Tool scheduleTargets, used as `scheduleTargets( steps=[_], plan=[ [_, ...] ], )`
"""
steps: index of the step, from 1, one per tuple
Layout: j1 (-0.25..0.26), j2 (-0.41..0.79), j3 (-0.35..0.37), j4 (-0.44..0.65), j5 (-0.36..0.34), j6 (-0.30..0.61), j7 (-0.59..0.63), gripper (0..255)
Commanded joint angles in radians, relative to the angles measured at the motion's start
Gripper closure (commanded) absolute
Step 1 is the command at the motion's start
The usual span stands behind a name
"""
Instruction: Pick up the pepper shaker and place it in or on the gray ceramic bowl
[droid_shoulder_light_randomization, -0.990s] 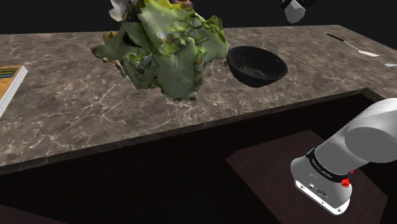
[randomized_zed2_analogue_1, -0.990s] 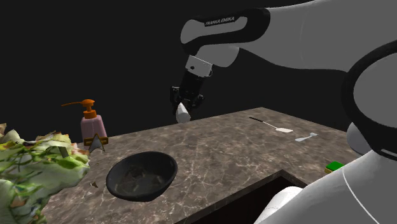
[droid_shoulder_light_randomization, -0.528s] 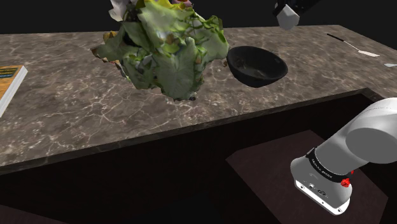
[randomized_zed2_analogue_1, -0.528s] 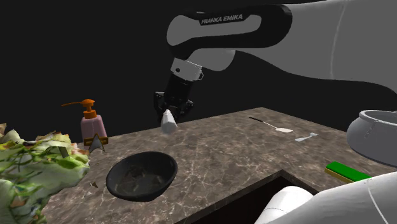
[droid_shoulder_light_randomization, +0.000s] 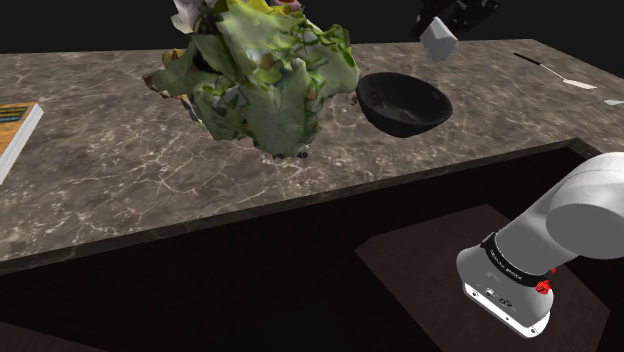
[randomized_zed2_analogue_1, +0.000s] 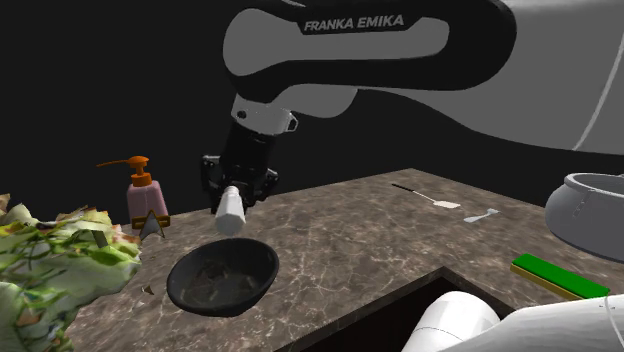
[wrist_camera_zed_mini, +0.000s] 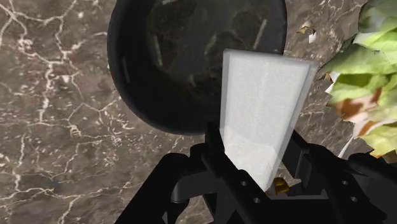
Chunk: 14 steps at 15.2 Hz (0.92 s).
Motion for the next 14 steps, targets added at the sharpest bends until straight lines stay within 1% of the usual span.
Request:
scheduleTargets(
  steps=[1,2,14],
  plan=[
    [0.012,-0.022,0.041,-0.01,0.018,0.0,0.045,255],
    [0.016,-0.026,0.053,-0.011,0.023,0.001,0.058,255],
    [0.026,-0.06,0.07,-0.191,0.051,0.143,0.026,255]
  ],
)
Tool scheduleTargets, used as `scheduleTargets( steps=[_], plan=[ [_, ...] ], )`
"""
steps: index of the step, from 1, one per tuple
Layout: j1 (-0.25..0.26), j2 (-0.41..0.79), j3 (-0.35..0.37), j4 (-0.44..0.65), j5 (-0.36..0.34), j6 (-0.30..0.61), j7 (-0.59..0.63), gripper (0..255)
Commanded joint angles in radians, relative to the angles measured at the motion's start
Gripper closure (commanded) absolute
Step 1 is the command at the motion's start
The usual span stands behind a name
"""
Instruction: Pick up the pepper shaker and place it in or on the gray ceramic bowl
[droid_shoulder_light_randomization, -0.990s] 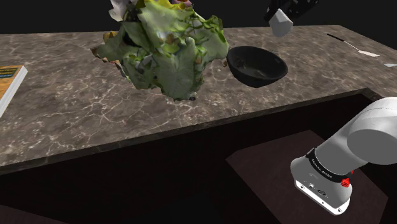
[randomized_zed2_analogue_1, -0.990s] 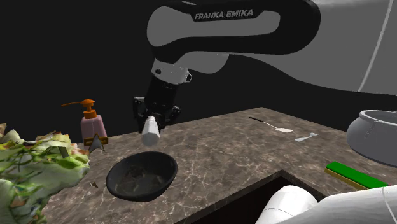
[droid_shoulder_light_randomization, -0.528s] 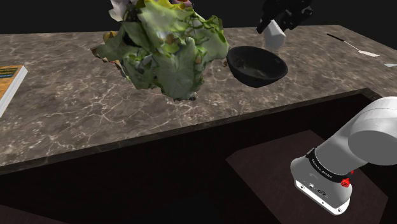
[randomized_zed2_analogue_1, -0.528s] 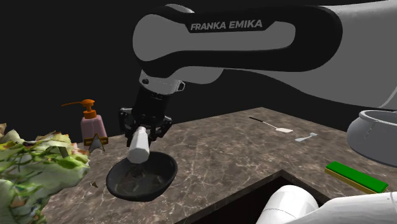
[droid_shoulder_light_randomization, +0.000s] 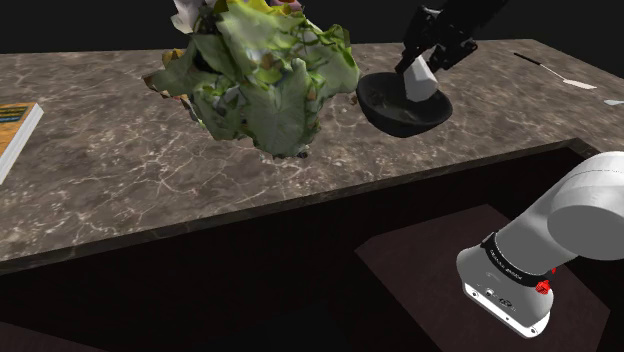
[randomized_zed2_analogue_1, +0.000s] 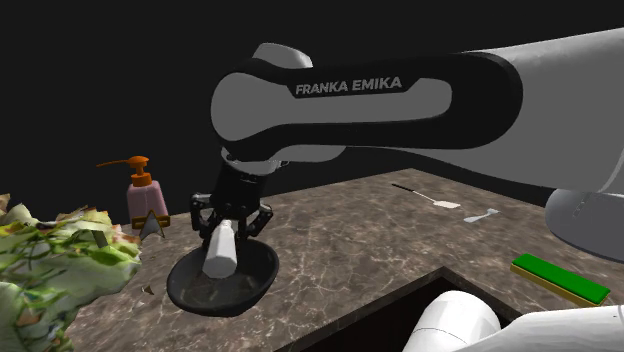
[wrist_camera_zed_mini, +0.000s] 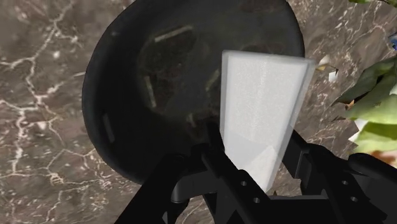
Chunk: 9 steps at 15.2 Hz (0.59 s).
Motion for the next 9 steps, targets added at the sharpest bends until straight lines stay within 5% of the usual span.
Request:
scheduleTargets(
  steps=[1,8,9],
  plan=[
    [0.002,-0.002,0.003,-0.029,0.005,0.027,-0.007,255],
    [0.002,-0.002,0.003,-0.029,0.005,0.027,-0.007,255],
    [0.002,-0.002,0.003,-0.029,0.005,0.027,-0.007,0]
  ],
)
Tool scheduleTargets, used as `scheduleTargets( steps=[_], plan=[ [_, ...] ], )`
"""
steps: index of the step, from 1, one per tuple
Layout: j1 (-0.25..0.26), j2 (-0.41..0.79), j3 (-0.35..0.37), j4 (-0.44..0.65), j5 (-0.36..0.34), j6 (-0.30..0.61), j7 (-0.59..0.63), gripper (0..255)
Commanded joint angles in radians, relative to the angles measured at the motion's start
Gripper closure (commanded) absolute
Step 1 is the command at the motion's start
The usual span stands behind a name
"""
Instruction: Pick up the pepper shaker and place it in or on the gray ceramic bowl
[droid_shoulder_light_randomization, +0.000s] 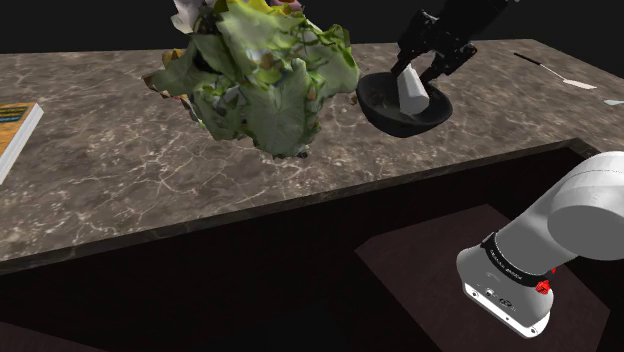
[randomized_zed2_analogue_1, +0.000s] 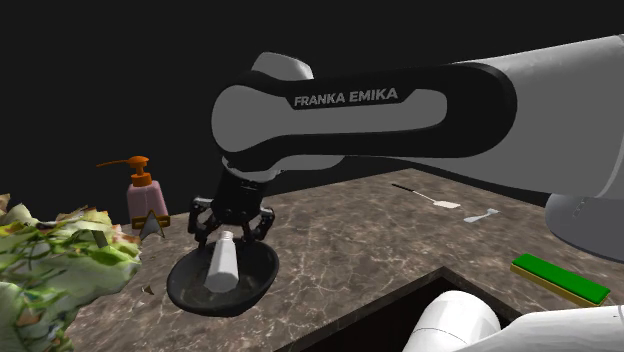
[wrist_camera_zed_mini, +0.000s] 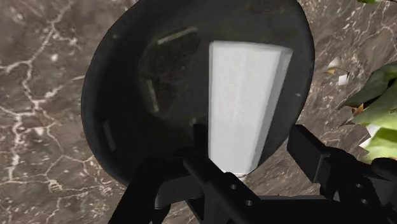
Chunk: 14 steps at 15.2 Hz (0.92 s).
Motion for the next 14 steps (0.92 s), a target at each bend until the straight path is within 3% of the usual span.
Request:
scheduleTargets(
  steps=[1,5,9,14],
  plan=[
    [0.0,0.0,0.0,0.0,0.0,0.0,0.0,0],
    [0.0,0.0,0.0,0.0,0.0,0.0,0.0,0],
    [-0.011,-0.032,-0.037,0.1,-0.031,-0.135,0.009,0],
    [-0.011,-0.032,-0.037,0.1,-0.031,-0.135,0.009,0]
  ],
)
